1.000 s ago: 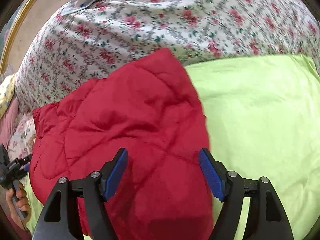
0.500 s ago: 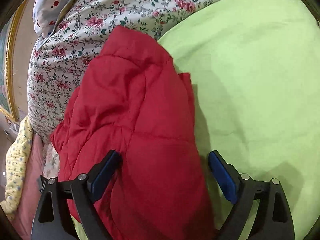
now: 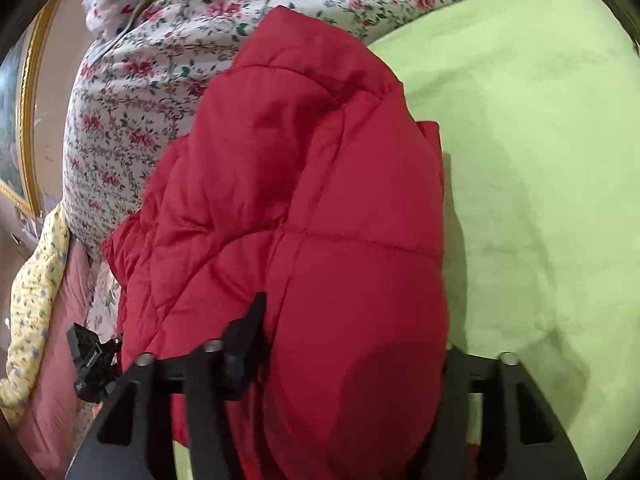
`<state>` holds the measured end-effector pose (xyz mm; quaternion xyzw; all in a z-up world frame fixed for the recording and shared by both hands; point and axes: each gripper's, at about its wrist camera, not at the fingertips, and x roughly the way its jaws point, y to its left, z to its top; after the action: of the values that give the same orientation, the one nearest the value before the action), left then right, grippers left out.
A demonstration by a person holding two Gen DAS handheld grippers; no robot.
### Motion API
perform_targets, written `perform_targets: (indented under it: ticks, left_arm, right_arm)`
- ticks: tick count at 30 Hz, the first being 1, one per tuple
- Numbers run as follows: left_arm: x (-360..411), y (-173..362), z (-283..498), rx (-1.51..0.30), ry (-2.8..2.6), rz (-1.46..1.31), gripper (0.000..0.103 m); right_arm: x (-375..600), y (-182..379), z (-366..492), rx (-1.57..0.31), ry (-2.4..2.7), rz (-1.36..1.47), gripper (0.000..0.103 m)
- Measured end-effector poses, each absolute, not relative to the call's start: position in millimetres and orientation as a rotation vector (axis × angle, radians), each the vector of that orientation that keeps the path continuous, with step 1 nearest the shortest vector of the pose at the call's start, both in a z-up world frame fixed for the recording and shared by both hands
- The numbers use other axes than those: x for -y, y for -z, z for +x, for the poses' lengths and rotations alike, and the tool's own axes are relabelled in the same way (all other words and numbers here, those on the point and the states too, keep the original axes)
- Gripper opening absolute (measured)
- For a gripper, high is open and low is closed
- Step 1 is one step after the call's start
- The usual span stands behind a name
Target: Fold large clothes
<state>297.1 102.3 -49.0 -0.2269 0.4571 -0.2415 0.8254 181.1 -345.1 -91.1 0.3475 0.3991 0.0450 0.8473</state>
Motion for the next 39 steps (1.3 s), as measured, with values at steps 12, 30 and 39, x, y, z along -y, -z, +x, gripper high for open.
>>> perform_targets:
  ticks: [12,30,39]
  left_arm:
    - [-118.8,25.1,256.7,-0.938,0.546,-0.478,0.048]
    - [-159.0,17.1,128.4,-1.012,0.604,-0.463,0.047]
    - [-152.9,30.5,127.7,-1.020,0.509,-0.424,0.051]
  right_arm:
    - [332.7,63.7,148.5,-0.810,-0.124,0.718,0.037]
    - [306.5,72.6,14.2,-0.838,-0.204,0.791,0.037]
    - [306.2,82.4,7.9,-0.839,-0.183,0.798,0.040]
